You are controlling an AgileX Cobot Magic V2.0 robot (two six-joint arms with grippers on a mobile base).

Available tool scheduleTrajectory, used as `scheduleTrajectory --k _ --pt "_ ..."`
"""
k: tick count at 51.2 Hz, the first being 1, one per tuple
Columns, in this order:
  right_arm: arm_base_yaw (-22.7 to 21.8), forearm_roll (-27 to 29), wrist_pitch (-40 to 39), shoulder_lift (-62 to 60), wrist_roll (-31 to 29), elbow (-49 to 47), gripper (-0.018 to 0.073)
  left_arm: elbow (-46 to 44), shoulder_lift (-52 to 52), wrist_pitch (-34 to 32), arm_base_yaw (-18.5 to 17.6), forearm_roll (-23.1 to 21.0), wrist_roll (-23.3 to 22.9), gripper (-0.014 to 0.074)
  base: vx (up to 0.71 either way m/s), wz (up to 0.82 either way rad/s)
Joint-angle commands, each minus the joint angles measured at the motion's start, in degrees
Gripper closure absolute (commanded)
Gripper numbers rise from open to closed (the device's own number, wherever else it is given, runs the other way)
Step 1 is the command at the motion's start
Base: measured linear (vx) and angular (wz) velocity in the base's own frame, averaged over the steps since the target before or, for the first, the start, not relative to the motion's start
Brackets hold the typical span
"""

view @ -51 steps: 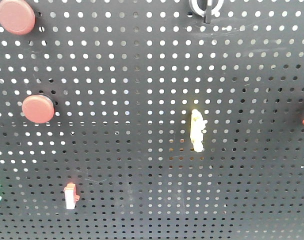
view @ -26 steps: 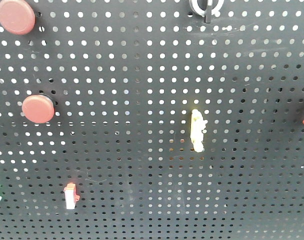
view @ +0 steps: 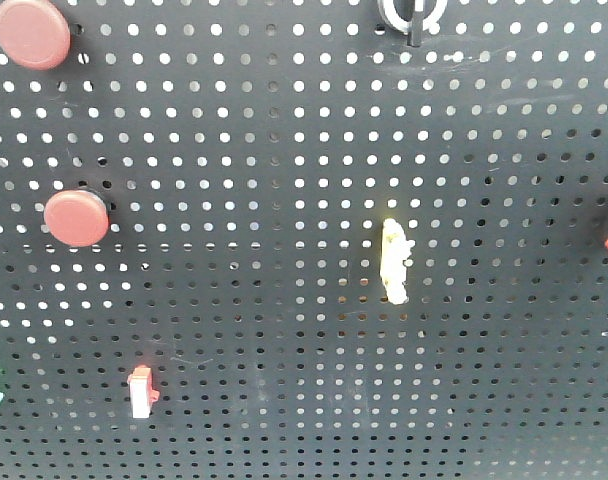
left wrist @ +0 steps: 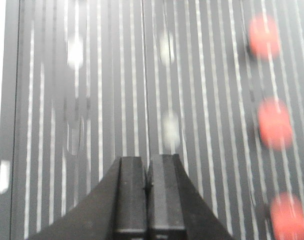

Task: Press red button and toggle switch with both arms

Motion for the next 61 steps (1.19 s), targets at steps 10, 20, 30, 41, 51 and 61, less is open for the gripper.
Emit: scheduleTrajectory --k 10,20,30,41,51,61 --pt "-0.07 -0.56 -3.53 12.43 0.4 -6.57 0.0563 -7.77 12.92 2.83 0.05 -0.12 -0.44 0.0594 0.0 0.0" --pt "-0.07 -0.37 -4.7 15.64 0.51 -6.57 0.0563 -7.95 17.0 -0.74 0.05 -5.43 1.18 0.0594 0.0 0.0" --pt "-0.07 -0.37 -7.9 15.65 0.51 -6.57 0.0563 -12.09 20.29 1.04 0.05 -17.82 4.77 0.0594 0.0 0.0" --pt "-0.07 -0.37 -8.7 15.65 0.51 -6.57 0.0563 -19.66 25.81 9.19 0.05 -36.19 20.89 0.0594 0.0 0.0" --pt "-0.07 -0.37 -8.7 15.65 0.51 -6.57 0.0563 -24.83 30.95 15.5 0.05 -63.35 43.76 0.0596 0.0 0.0" --pt "-0.07 -0.37 -8.7 15.65 0.51 -6.57 0.0563 -25.97 34.66 17.1 0.05 -81.45 57.21 0.0596 0.0 0.0"
